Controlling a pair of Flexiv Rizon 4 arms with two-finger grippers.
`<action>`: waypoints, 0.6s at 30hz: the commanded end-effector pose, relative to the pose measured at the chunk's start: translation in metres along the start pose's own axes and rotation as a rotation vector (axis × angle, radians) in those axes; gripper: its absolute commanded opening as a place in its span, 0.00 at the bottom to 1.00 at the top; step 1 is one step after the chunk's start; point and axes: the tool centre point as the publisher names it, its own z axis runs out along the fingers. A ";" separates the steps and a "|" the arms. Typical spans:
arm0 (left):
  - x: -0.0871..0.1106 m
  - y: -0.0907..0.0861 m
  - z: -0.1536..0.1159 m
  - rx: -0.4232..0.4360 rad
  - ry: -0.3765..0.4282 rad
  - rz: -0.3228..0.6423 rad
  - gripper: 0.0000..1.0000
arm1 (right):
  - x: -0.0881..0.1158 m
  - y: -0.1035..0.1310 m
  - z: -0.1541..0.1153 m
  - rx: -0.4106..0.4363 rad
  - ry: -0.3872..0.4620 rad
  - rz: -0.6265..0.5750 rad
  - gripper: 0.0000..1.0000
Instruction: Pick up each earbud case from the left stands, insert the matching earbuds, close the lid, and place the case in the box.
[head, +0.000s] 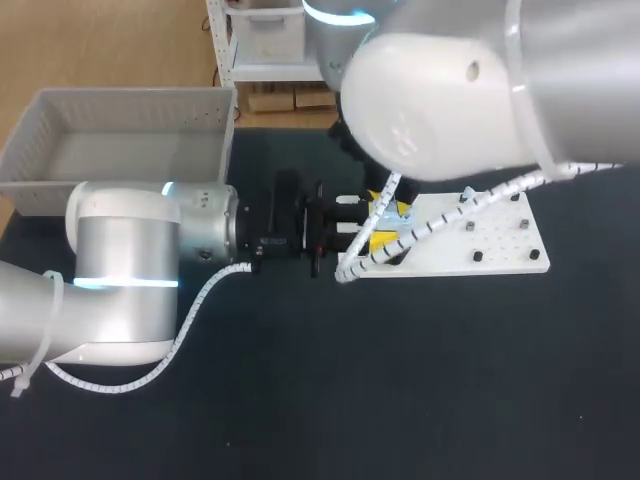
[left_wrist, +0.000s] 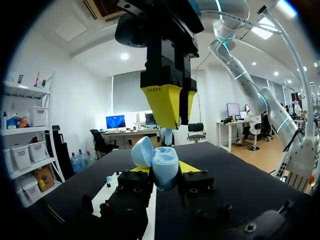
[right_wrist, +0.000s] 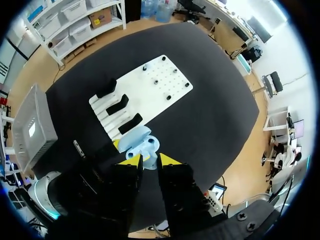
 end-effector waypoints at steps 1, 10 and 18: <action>0.001 -0.001 0.000 -0.007 -0.002 0.003 0.00 | 0.003 -0.004 0.003 -0.011 -0.015 0.010 0.00; 0.001 -0.001 0.000 -0.007 -0.002 0.003 0.00 | -0.002 -0.004 0.006 -0.014 -0.002 0.030 0.00; 0.001 -0.001 0.000 -0.007 -0.002 0.003 0.00 | -0.004 -0.001 0.008 -0.012 0.006 0.033 0.00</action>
